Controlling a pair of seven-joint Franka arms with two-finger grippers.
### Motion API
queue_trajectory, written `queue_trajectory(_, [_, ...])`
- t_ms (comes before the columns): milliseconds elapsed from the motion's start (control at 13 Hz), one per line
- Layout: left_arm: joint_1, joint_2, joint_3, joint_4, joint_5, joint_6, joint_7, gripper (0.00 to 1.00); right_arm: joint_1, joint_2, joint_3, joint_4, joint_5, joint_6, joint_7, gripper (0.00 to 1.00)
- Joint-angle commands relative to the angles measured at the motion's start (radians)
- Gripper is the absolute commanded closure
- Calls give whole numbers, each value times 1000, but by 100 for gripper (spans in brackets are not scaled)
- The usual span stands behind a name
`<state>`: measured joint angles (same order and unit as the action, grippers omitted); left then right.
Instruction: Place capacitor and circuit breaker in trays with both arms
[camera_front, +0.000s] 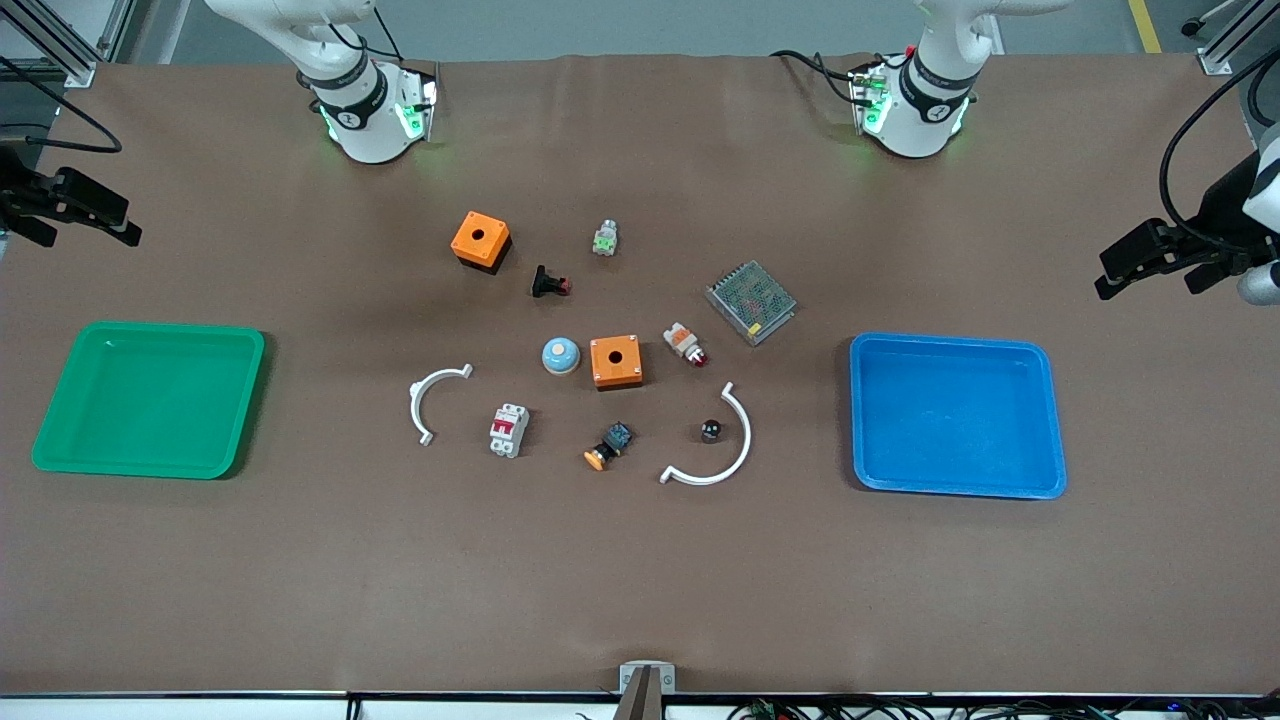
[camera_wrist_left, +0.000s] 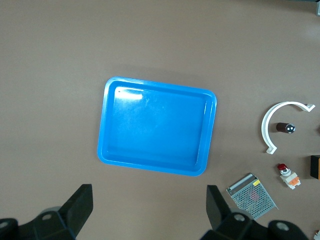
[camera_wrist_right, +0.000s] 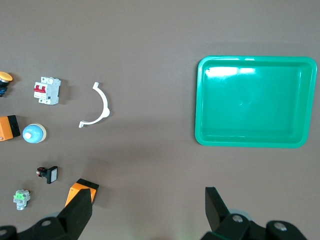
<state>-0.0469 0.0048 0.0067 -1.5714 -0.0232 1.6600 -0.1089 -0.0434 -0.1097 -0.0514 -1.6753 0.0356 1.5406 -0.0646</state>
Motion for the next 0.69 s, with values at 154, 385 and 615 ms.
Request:
queue_trajectory(154, [2, 9, -2, 27, 12, -25, 14, 0, -7, -31, 12, -29, -2, -2, 15, 0])
queue_trajectory(385, [-2, -3, -4, 24, 5, -49, -2, 0, 11, -30, 12, -27, 1, -10, 15, 0])
queue_trajectory(615, [-11, 1, -7, 25, -11, -78, 0, 0, 14, -25, 13, -6, -2, -37, 14, 0])
